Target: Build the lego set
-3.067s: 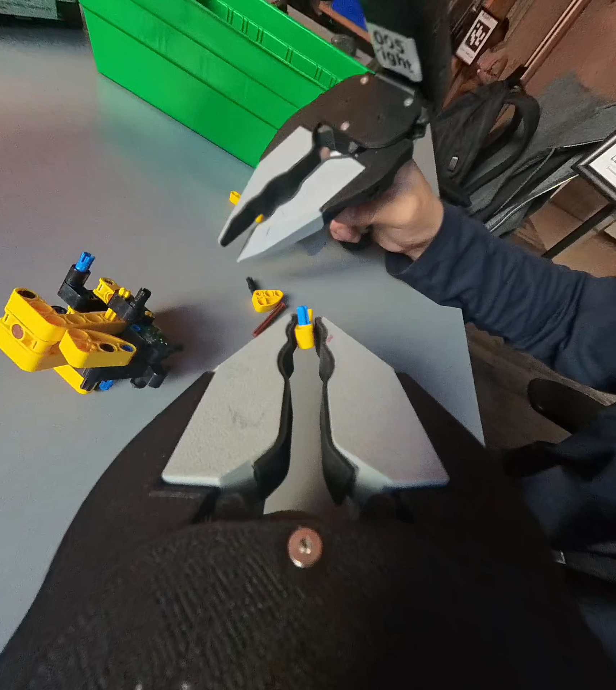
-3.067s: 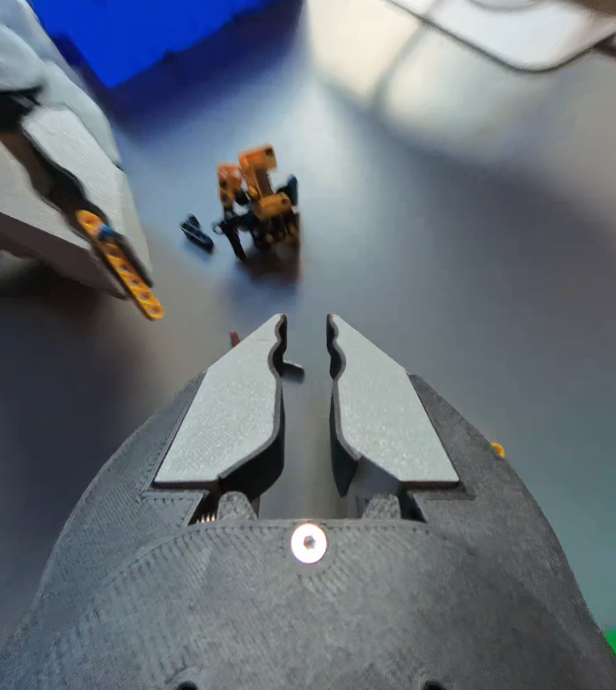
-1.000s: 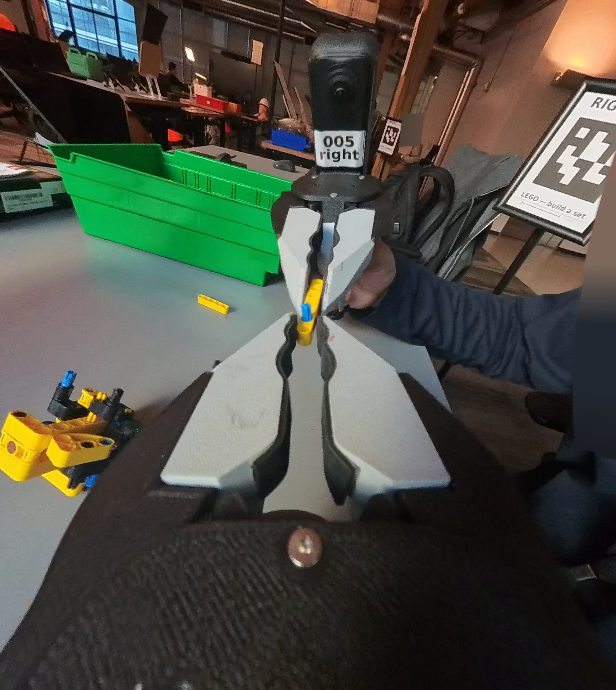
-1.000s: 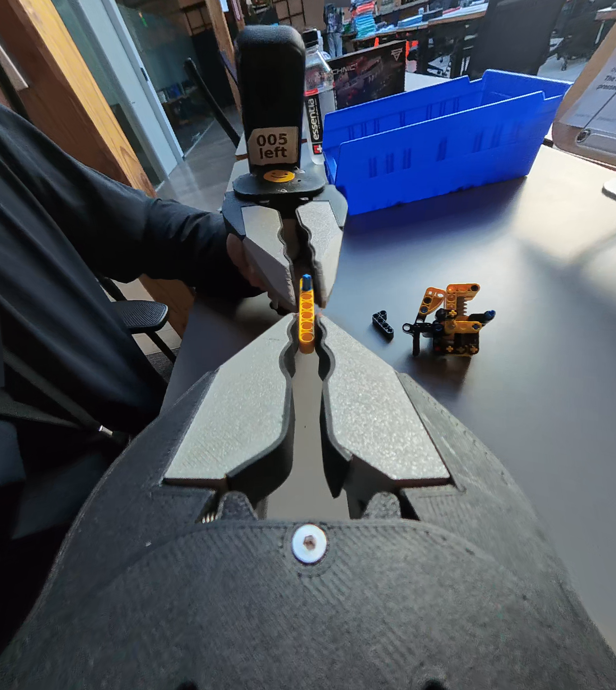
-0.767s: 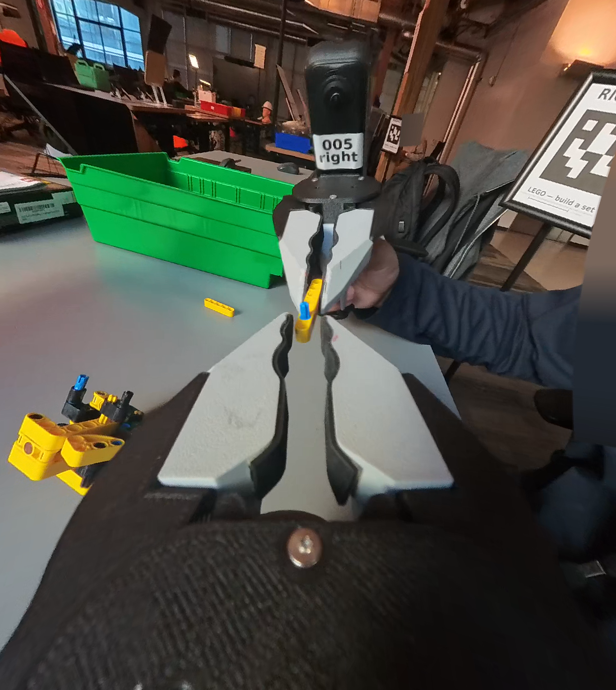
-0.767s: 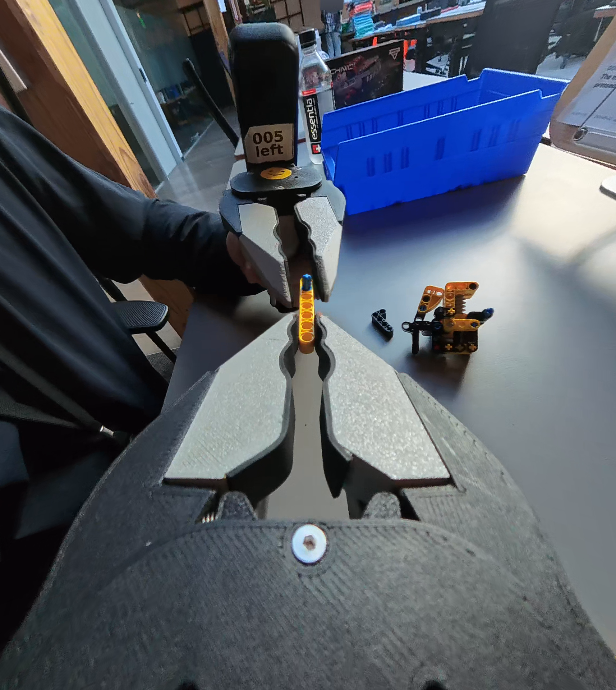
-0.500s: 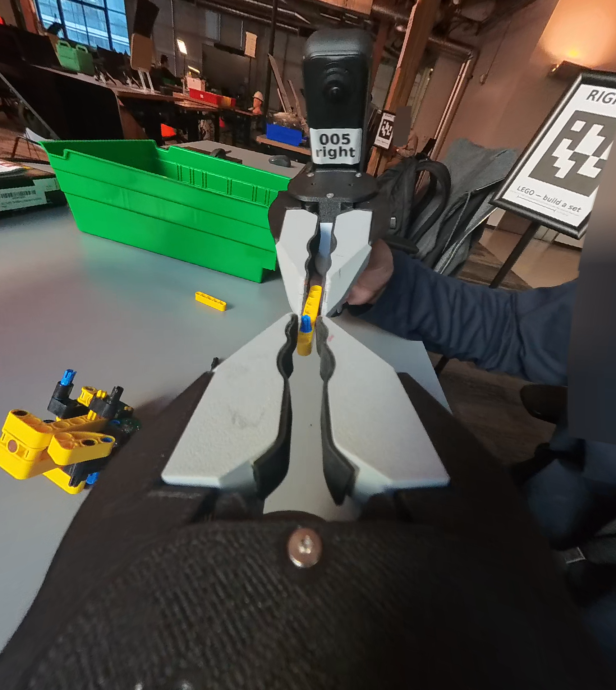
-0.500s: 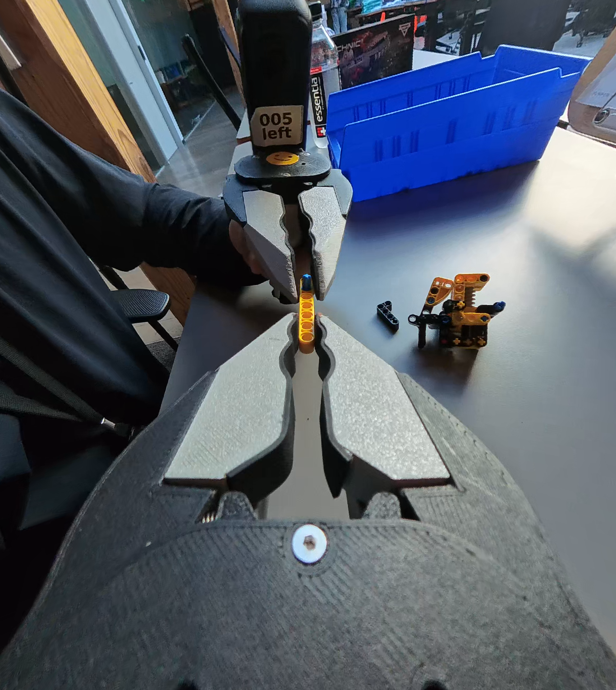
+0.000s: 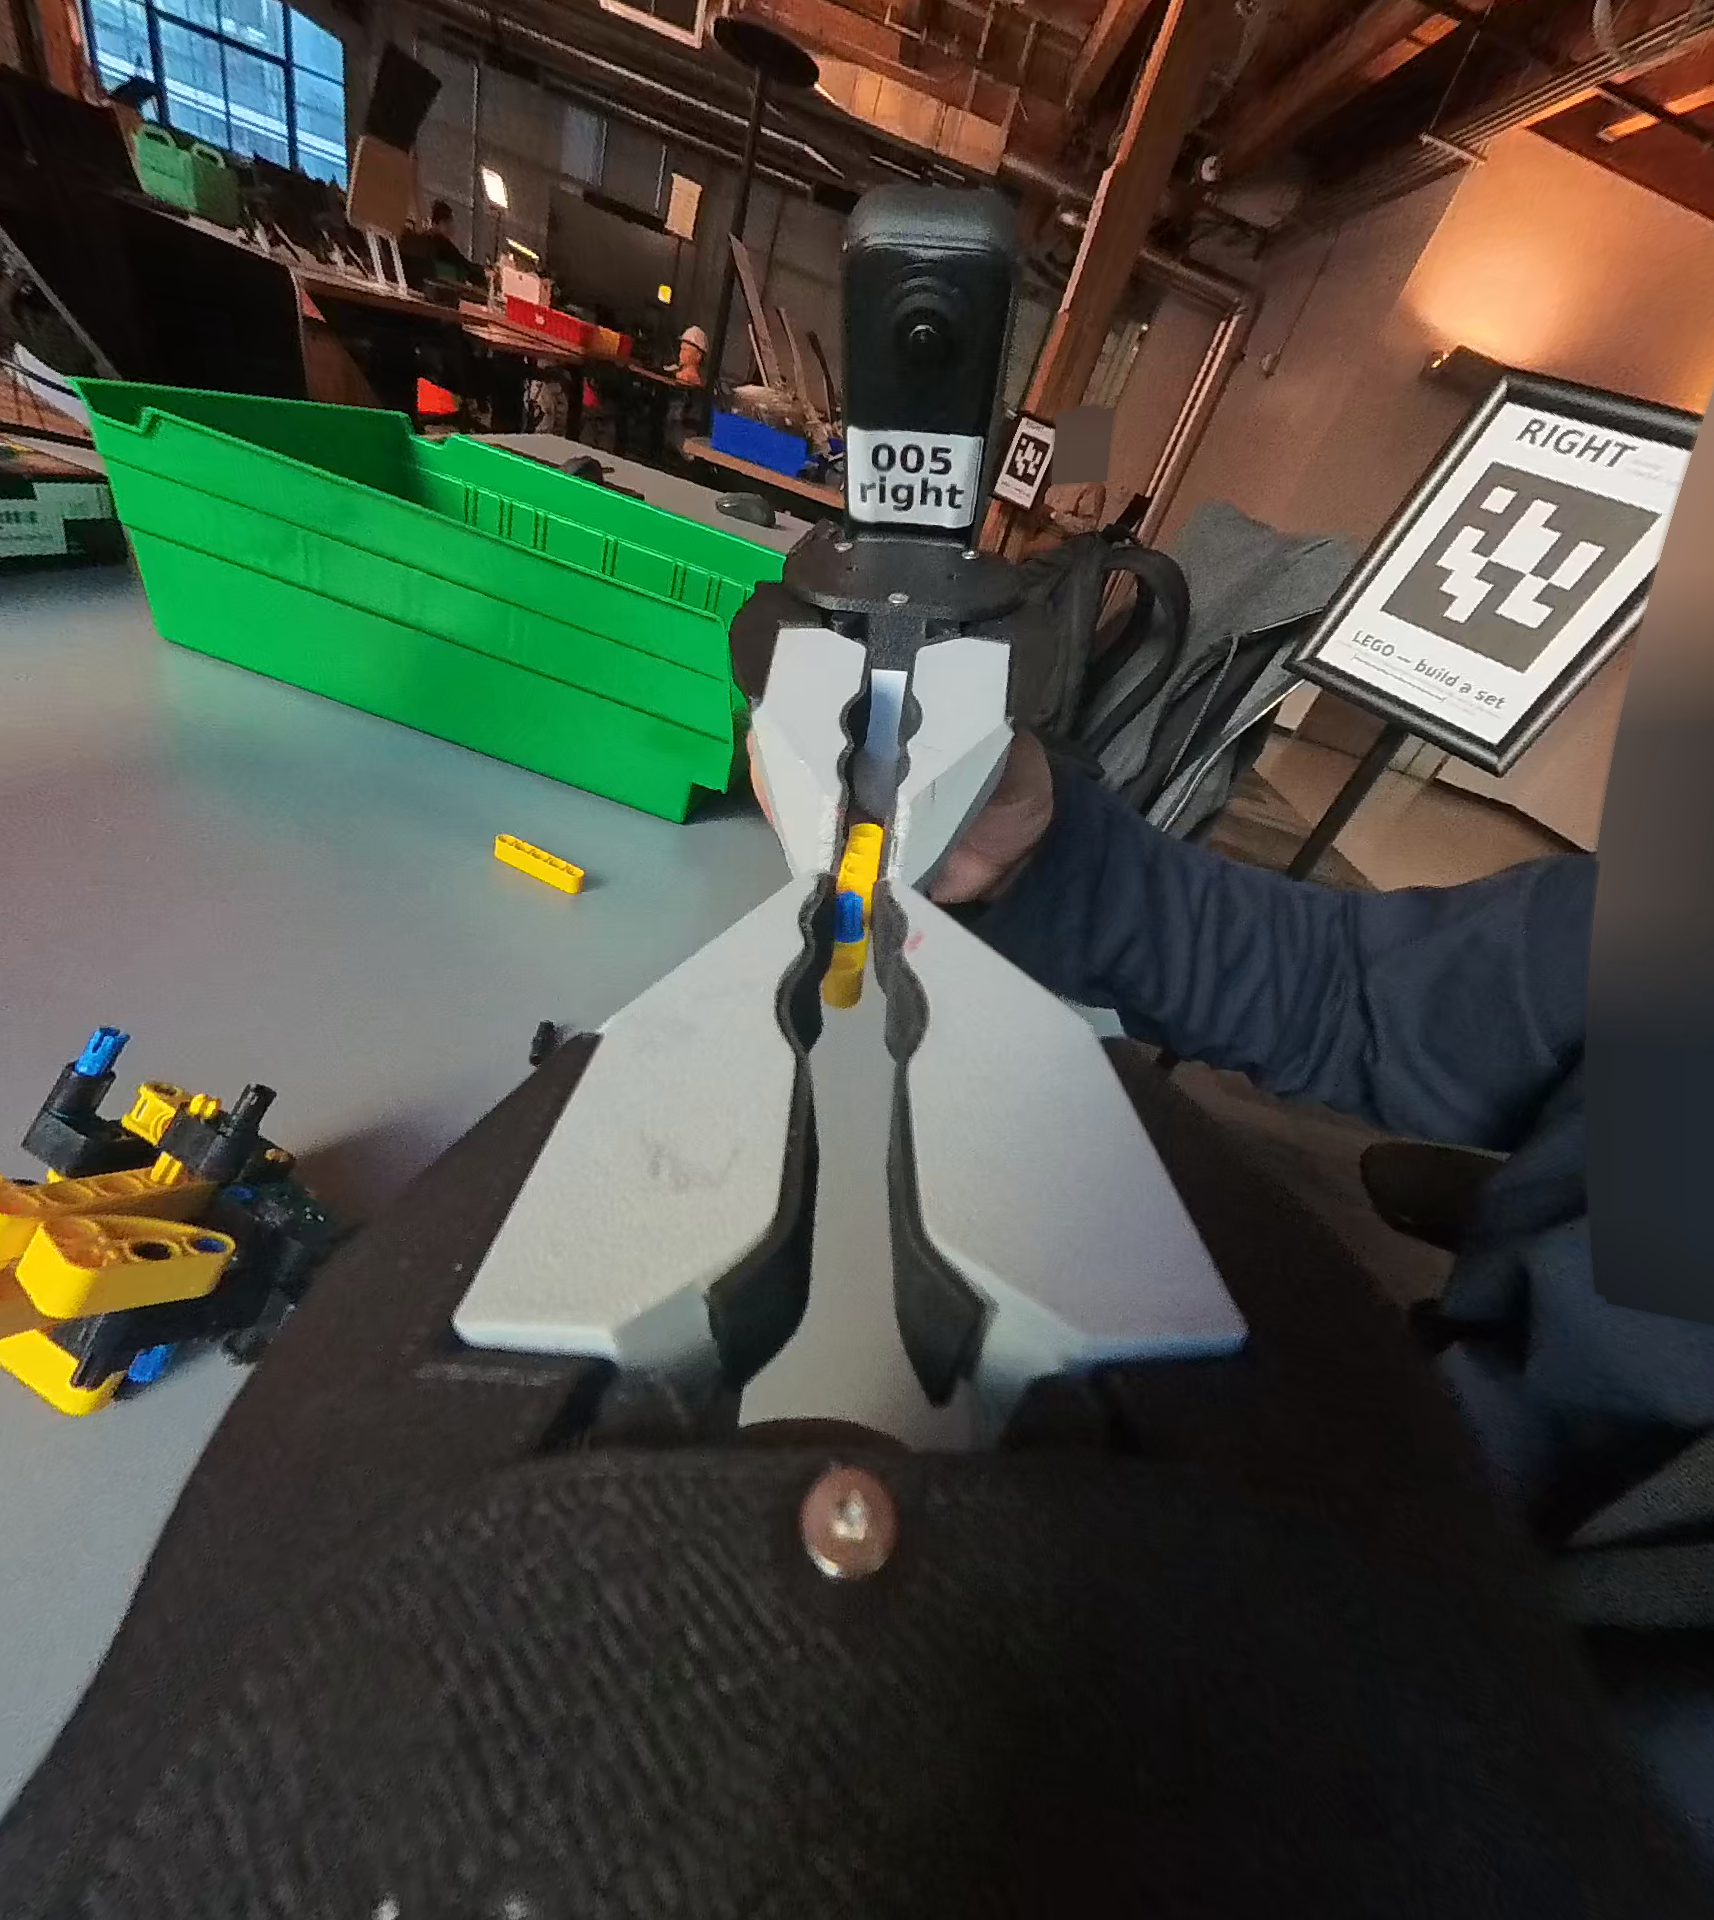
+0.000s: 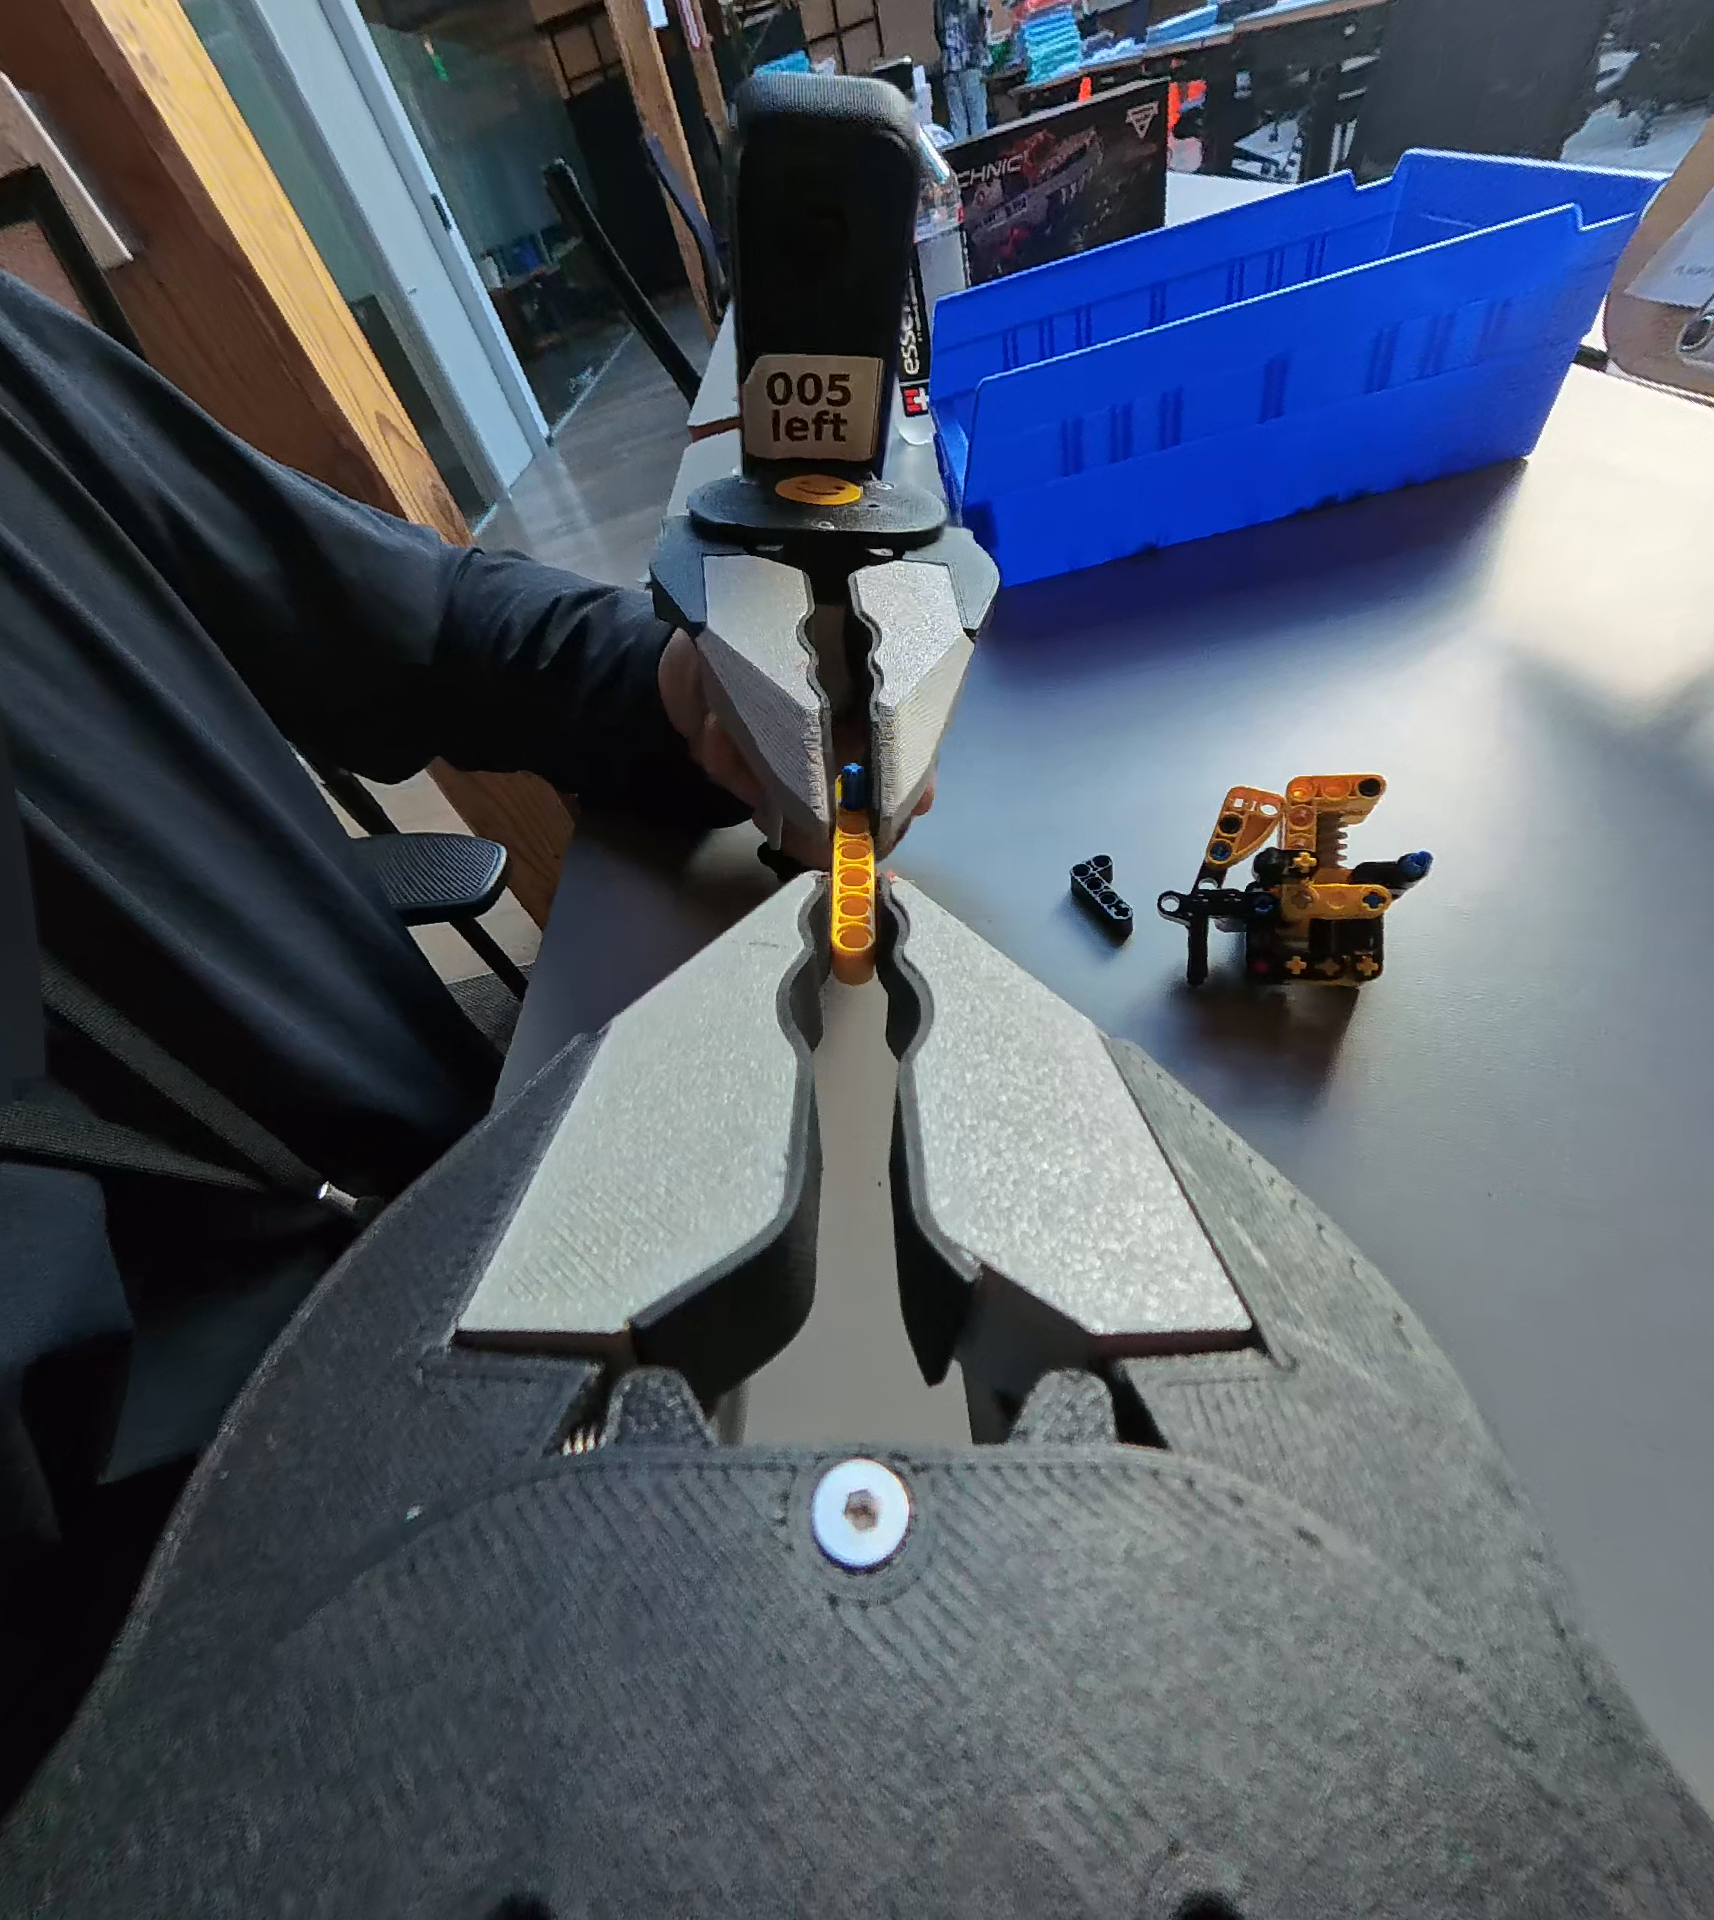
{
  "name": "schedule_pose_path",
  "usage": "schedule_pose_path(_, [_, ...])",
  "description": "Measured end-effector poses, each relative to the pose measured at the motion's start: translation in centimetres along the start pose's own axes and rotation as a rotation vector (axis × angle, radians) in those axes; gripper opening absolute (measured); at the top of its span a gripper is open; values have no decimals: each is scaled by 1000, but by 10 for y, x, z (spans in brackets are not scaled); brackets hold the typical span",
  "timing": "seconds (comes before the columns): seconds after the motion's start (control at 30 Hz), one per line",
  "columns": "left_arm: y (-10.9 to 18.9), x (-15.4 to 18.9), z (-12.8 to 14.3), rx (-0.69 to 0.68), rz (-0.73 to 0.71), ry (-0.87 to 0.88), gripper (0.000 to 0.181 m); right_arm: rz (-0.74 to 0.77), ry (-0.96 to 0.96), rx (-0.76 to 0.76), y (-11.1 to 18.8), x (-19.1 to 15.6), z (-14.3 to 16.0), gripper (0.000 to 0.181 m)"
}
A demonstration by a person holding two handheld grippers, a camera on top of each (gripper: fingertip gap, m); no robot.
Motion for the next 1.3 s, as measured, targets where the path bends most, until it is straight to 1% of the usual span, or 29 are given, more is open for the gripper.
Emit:
schedule_pose_path(0.1, [0,2,0,11,52,54,2,-20,2,1,0,-2,1,4])
schedule_pose_path(0.3, [1,3,0,-18,13,-5,6,-4,5,-6,-1,-1,1,4])
schedule_pose_path(0.57, [2,2,-2,-8,14,0,8,10,10,-19,-2,0,2,4])
schedule_pose_path(0.7, [3,0,-2,-4,-1,3,2,11,9,-22,-3,-1,2,4])
schedule_pose_path(0.83, [1,0,1,-22,3,5,8,9,0,-6,-1,0,0,4])
schedule_pose_path(0.9, [0,0,1,-18,-10,-4,5,9,4,-5,-1,0,0,4])
schedule_pose_path(1.23, [2,3,-1,3,32,25,6,8,19,-12,-1,-2,1,4])
schedule_pose_path(1.3, [2,2,-1,3,19,19,2,2,15,-10,-1,-3,0,4])
Point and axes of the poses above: each gripper's, where its closed fingertips meet, y back along the fingers, z out of its underside, x = y × z across the jaws, the point moved 3 cm from there along y, back along the fingers, and after that the axes turned 6 degrees about -x, right-handed, at the moved point
